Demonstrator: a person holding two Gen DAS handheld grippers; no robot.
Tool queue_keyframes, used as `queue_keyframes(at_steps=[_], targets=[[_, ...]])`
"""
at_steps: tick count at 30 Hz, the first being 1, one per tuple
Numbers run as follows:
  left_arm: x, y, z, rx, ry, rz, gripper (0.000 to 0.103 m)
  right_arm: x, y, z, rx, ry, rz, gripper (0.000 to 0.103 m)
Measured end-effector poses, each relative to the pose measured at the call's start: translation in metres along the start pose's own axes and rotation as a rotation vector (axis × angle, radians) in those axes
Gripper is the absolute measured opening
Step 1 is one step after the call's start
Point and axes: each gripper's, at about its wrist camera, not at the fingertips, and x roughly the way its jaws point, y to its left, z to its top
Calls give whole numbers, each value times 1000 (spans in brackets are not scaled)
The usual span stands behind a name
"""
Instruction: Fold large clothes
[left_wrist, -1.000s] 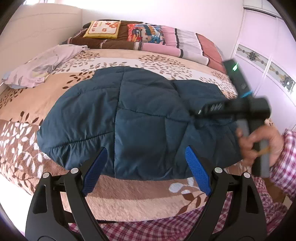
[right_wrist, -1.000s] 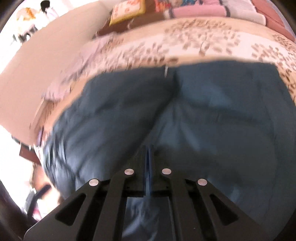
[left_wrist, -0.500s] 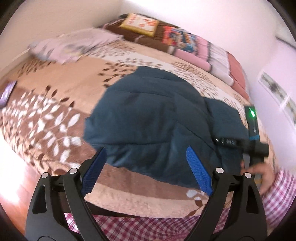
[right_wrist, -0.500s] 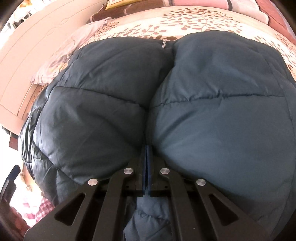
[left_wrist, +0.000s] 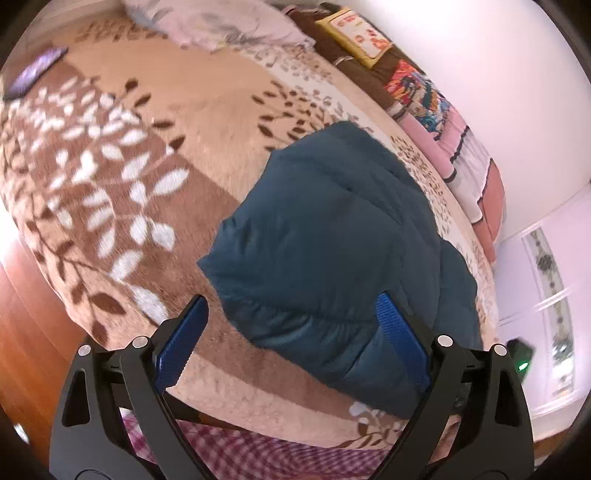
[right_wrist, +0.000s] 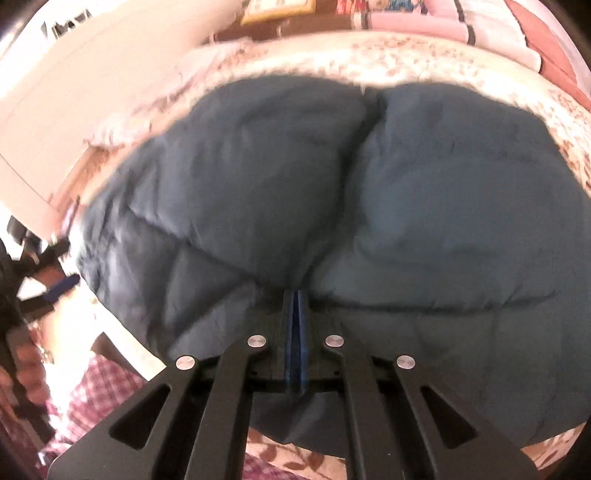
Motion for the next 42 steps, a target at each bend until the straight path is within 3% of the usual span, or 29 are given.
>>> queue_keyframes(at_steps=[7, 14, 18, 24, 28, 32, 38, 42], targets=[[32, 1, 0, -74, 52, -14, 93, 13, -11, -1, 27, 20, 59, 3], [54, 3, -3, -96, 40, -28, 93, 9, -11, -4, 11, 7, 49, 3], [68, 21, -5, -210, 87, -63, 99, 6, -9, -2, 26, 16, 69, 2], [71, 13, -5, -166, 73, -47, 95, -17, -17, -12, 83, -10, 128, 5], [63, 0, -6, -51, 12, -38, 65, -37, -9, -27, 42, -48, 168, 6], [54, -9, -5, -2, -21, -35, 42, -22, -3, -38, 11, 20, 158, 6], [41, -22, -6, 59, -49, -38, 23, 2, -3, -38, -22, 88, 119, 2], [25, -32, -7, 98, -84, -50, 19, 7, -6, -38, -9, 92, 120, 2]])
